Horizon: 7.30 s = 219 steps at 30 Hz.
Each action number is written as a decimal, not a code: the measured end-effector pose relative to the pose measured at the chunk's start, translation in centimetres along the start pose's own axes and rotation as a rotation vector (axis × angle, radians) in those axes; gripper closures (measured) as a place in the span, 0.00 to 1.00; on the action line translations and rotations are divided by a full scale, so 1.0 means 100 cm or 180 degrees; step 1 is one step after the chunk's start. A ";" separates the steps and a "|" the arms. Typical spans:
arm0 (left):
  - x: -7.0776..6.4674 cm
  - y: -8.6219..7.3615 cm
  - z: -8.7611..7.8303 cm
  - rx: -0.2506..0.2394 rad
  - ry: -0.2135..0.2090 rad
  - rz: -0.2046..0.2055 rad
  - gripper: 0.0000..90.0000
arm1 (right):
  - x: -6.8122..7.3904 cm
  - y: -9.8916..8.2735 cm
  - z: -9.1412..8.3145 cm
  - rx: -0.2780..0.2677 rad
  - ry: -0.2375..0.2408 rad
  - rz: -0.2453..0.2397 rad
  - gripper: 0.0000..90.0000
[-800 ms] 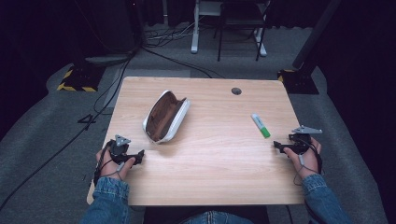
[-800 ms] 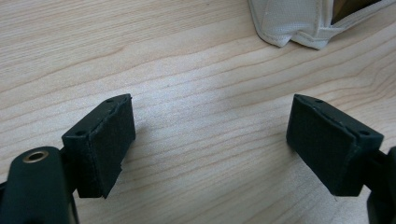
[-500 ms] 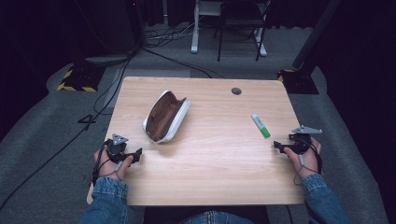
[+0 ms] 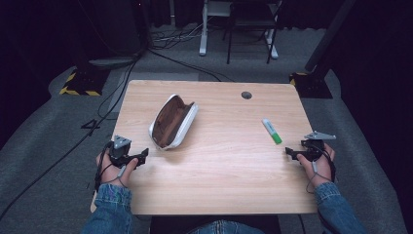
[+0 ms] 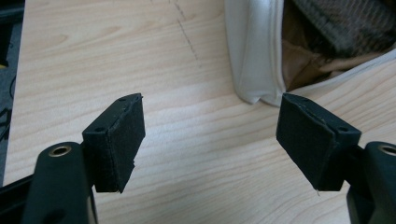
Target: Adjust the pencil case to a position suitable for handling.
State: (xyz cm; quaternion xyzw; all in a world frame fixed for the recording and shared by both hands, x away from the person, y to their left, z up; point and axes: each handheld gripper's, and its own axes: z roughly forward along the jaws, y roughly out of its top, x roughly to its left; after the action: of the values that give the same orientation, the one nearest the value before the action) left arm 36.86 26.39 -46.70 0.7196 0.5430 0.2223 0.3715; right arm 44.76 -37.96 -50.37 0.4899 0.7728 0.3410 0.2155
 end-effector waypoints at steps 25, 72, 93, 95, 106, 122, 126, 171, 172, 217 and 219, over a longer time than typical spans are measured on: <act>-0.014 0.030 0.002 -0.0530 -0.0253 -0.0053 0.23 | 0.002 -0.001 -0.001 -0.0006 -0.0035 0.0029 0.18; -0.014 0.049 0.089 -0.0249 -0.0108 -0.0257 0.51 | 0.003 -0.002 -0.002 -0.0016 -0.0050 0.0048 0.19; -0.010 0.047 0.091 -0.0177 -0.0179 -0.0391 0.92 | 0.004 -0.002 -0.002 -0.0025 -0.0064 0.0044 0.20; -0.010 0.047 0.090 -0.0160 -0.0200 -0.0417 0.93 | 0.004 -0.002 -0.002 -0.0026 -0.0063 0.0044 0.20; -0.007 0.047 0.088 -0.0148 -0.0353 -0.0518 0.93 | 0.004 -0.002 -0.002 -0.0026 -0.0063 0.0043 0.20; -0.019 0.056 0.067 -0.0205 -0.0519 -0.0447 0.93 | 0.004 -0.002 -0.002 -0.0024 -0.0063 0.0044 0.20; -0.026 0.058 0.061 -0.0176 -0.0598 -0.0403 0.93 | 0.004 -0.002 -0.002 -0.0024 -0.0062 0.0045 0.20; -0.123 0.059 0.040 0.0005 -0.1574 0.0358 0.92 | 0.004 -0.002 -0.002 -0.0027 -0.0065 0.0046 0.20; -0.124 0.059 0.040 0.0009 -0.1599 0.0379 0.92 | 0.004 -0.002 -0.002 -0.0027 -0.0065 0.0046 0.20; -0.160 0.035 0.066 0.0377 -0.2032 0.0819 0.92 | 0.004 -0.002 -0.002 -0.0027 -0.0065 0.0046 0.20; -0.159 0.034 0.068 0.0392 -0.2009 0.0817 0.91 | 0.004 -0.002 -0.002 -0.0026 -0.0065 0.0045 0.20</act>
State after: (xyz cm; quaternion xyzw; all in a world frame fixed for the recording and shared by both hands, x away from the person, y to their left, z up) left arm 38.93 8.88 -46.97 0.8363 0.3188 0.0005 0.4460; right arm 44.33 -37.75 -50.36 0.4979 0.7657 0.3407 0.2230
